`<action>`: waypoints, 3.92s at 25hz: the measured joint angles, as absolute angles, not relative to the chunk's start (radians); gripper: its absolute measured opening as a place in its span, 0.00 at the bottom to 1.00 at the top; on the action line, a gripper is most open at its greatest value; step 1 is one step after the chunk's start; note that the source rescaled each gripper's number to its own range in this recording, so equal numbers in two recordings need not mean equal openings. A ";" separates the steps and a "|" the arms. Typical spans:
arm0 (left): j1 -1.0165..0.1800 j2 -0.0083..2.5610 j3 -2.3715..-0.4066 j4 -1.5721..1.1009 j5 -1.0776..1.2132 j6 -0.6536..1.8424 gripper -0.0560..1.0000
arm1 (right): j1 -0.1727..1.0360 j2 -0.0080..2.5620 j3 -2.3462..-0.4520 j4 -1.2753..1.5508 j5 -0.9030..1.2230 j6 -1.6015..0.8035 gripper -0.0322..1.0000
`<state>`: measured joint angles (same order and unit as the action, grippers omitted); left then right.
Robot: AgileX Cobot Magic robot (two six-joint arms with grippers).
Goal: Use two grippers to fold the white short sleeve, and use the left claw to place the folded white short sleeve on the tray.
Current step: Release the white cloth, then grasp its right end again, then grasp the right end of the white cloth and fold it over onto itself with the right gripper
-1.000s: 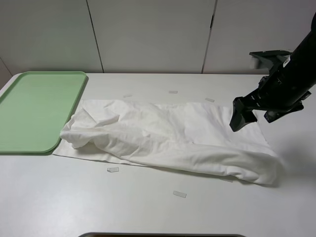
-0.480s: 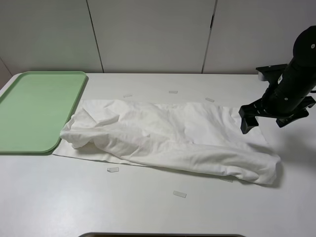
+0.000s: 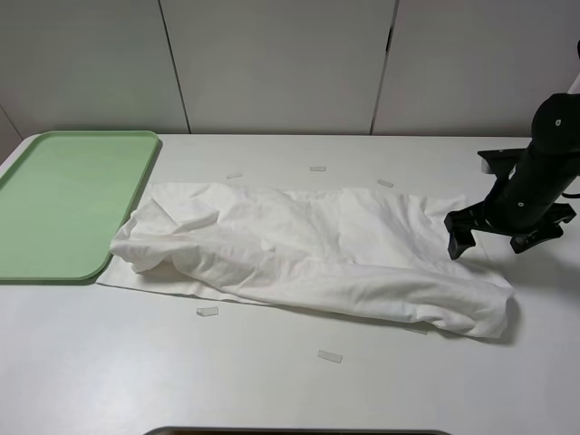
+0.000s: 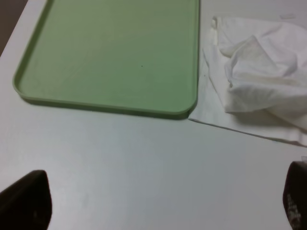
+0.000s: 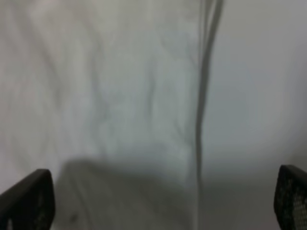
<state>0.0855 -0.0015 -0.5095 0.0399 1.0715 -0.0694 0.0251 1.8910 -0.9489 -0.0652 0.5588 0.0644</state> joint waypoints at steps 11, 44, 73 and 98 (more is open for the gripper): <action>0.086 -0.002 -0.509 0.040 1.071 -0.069 0.96 | 0.022 1.969 -0.954 -0.062 0.497 0.040 1.00; 0.088 -0.007 -0.509 0.039 1.071 -0.069 0.96 | 0.023 1.835 -1.048 -0.146 0.696 0.038 0.03; 0.088 -0.007 -0.509 0.039 1.071 -0.069 0.96 | -0.011 1.925 -1.518 -0.446 1.049 0.023 0.03; 0.088 -0.007 -0.509 0.040 1.071 -0.069 0.96 | 0.364 1.999 -1.371 -0.438 0.921 0.379 0.03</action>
<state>0.0885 -0.0067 -0.5095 0.0398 1.0715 -0.0686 0.3639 1.9992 -1.3706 -0.4376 0.9208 0.3787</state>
